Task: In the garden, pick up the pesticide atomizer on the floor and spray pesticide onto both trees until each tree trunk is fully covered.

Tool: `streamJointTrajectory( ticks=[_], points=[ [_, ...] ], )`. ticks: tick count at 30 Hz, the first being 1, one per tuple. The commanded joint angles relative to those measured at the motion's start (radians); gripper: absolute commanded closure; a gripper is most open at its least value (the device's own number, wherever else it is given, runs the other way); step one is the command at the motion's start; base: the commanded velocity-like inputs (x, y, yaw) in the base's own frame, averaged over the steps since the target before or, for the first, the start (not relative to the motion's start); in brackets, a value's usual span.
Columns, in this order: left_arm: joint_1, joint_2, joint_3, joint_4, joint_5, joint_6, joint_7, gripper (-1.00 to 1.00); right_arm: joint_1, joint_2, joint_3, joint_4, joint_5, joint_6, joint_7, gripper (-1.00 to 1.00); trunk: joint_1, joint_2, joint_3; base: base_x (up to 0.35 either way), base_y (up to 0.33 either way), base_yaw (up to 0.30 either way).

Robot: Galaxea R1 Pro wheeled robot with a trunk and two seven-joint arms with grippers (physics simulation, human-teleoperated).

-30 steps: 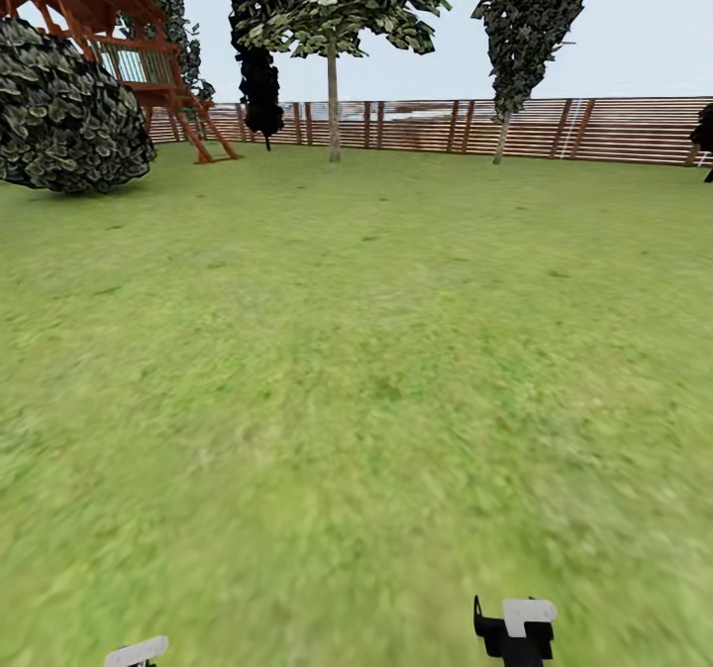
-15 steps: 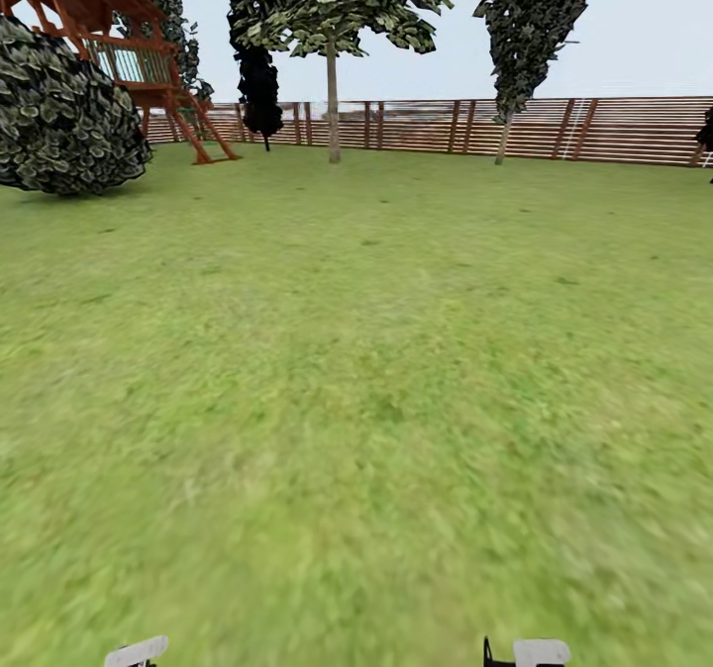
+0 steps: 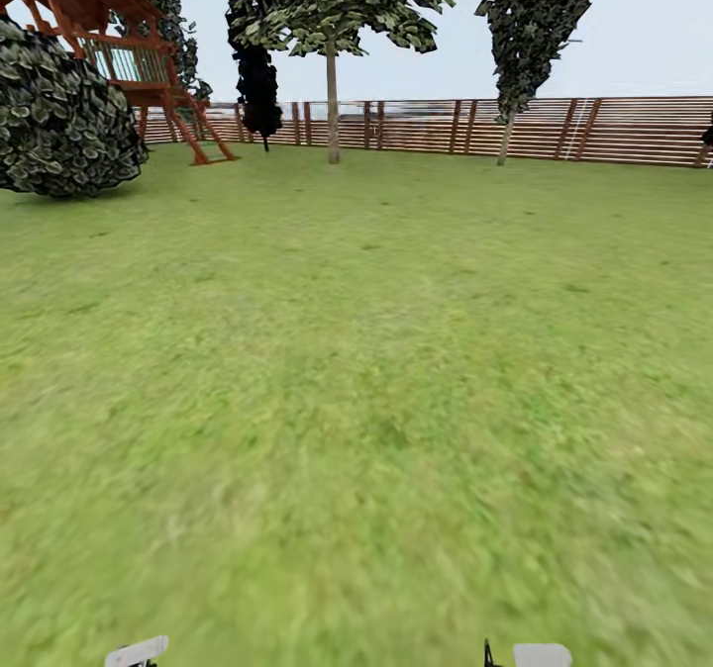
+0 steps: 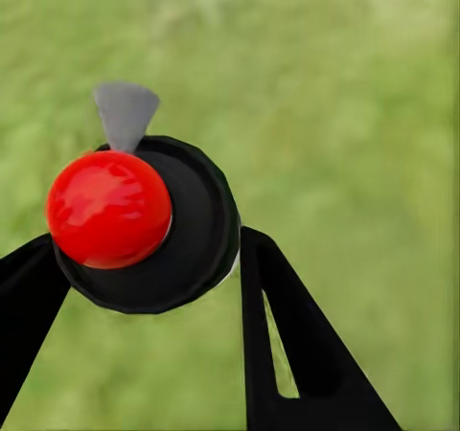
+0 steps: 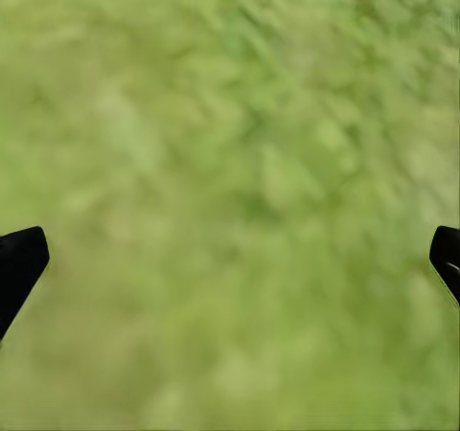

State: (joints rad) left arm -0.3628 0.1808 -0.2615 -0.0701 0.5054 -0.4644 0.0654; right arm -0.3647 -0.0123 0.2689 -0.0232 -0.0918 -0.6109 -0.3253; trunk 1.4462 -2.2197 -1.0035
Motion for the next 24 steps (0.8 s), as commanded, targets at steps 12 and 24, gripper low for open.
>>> streamJointTrajectory(
  ticks=[12,24],
  points=[
    [0.000,0.001,-0.008,0.000,0.002,-0.001,0.007,1.00,0.000,0.000,0.009,0.000,-0.009,-0.003,-0.001,-1.00,0.000,0.000,-0.001,0.338,0.000,0.000],
    [0.000,0.001,-0.008,0.000,0.002,-0.002,0.007,1.00,0.001,0.000,0.009,0.000,-0.009,-0.003,-0.001,-1.00,0.000,0.000,-0.001,0.338,0.000,0.000]
  ],
)
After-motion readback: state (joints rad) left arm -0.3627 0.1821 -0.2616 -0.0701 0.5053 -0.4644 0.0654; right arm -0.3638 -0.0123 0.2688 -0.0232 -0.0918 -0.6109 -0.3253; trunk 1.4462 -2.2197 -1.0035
